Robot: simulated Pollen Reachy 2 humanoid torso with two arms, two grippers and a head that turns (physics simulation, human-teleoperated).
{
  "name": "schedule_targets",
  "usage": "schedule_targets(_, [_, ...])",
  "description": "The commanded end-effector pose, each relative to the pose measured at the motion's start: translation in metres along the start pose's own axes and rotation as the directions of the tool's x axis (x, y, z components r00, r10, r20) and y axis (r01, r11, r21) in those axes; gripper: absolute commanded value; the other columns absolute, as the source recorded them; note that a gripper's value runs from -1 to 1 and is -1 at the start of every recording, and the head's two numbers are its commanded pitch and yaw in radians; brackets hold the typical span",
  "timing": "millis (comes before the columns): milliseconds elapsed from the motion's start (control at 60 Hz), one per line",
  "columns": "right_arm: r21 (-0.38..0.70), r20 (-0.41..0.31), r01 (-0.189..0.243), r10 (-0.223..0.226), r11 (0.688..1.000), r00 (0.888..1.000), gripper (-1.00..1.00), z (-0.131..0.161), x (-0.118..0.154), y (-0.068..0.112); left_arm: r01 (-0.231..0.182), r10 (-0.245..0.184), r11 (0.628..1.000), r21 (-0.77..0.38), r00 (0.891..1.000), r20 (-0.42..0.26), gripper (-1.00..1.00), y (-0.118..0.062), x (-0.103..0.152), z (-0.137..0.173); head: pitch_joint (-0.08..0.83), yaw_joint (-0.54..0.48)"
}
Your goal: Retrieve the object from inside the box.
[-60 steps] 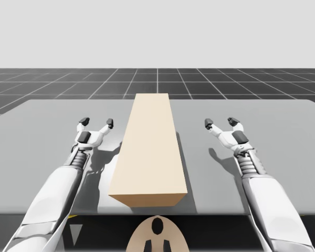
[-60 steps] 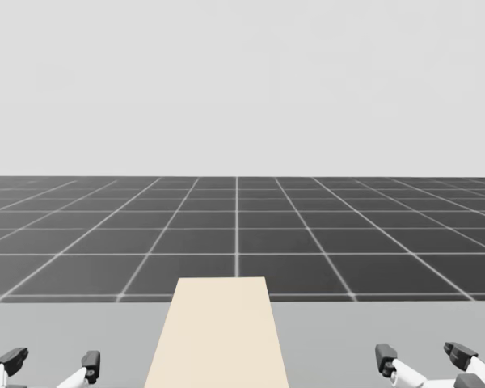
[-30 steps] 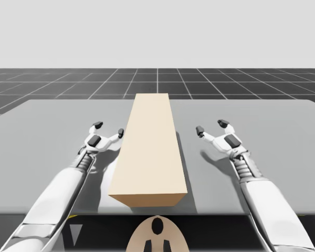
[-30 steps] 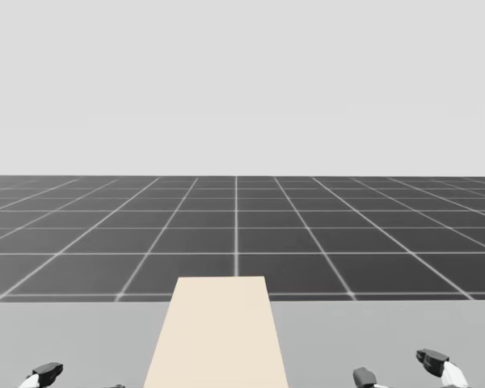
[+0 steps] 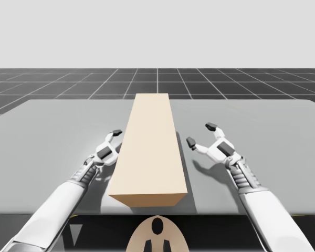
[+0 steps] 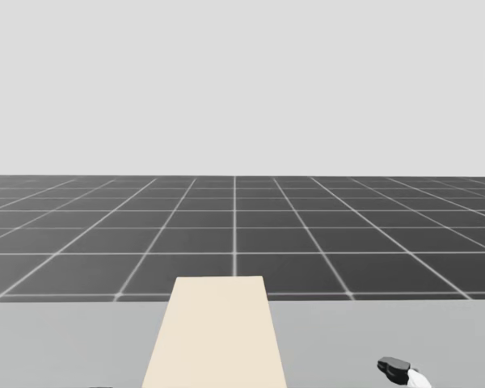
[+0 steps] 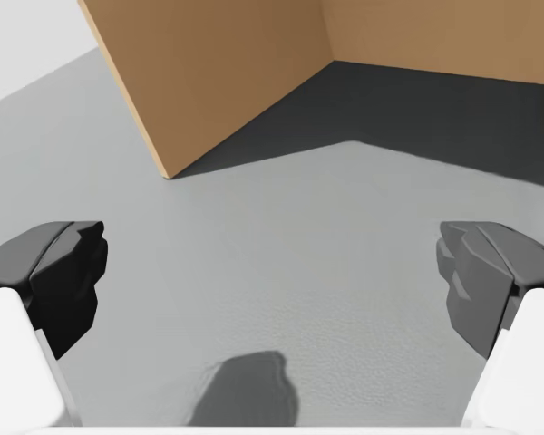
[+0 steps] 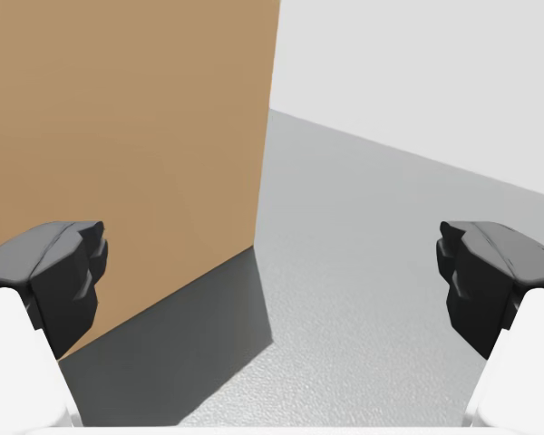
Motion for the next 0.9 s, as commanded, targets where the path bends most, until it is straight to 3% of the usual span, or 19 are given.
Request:
schedule_targets(17, [0.071, 0.036, -0.018, 0.016, 0.997, 0.999, -1.00, 0.004, -0.001, 0.009, 0.034, -0.030, 0.990, -0.139, 0.999, 0.033, -1.00, -0.016, 0.004, 0.003, 0.023, -0.02])
schedule_targets(317, [0.141, 0.083, -0.055, 0.043, 0.989, 0.996, -1.00, 0.008, -0.005, 0.018, 0.031, -0.003, 0.964, -0.262, 0.994, 0.109, -1.00, -0.037, 0.015, 0.001, 0.031, -0.03])
schedule_targets(517, [0.162, 0.095, -0.074, 0.059, 0.984, 0.994, -1.00, 0.007, -0.009, 0.021, -0.023, 0.076, 0.945, -0.326, 0.986, 0.151, -1.00, -0.046, 0.020, -0.019, 0.034, -0.03])
schedule_targets(650, [0.170, 0.107, -0.079, 0.062, 0.982, 0.992, -1.00, 0.007, -0.009, 0.022, -0.053, 0.120, 0.923, -0.380, 0.981, 0.155, -1.00, -0.046, 0.012, -0.039, 0.035, -0.04])
schedule_targets(683, [0.173, 0.110, -0.081, 0.063, 0.982, 0.992, -1.00, 0.008, -0.009, 0.023, -0.057, 0.137, 0.917, -0.395, 0.974, 0.179, -1.00, -0.048, 0.007, -0.047, 0.035, -0.04])
schedule_targets(900, [0.180, 0.127, -0.094, 0.072, 0.979, 0.989, -1.00, 0.008, -0.009, 0.024, -0.056, 0.155, 0.885, -0.462, 0.972, 0.178, -1.00, -0.068, -0.014, -0.078, 0.039, -0.04])
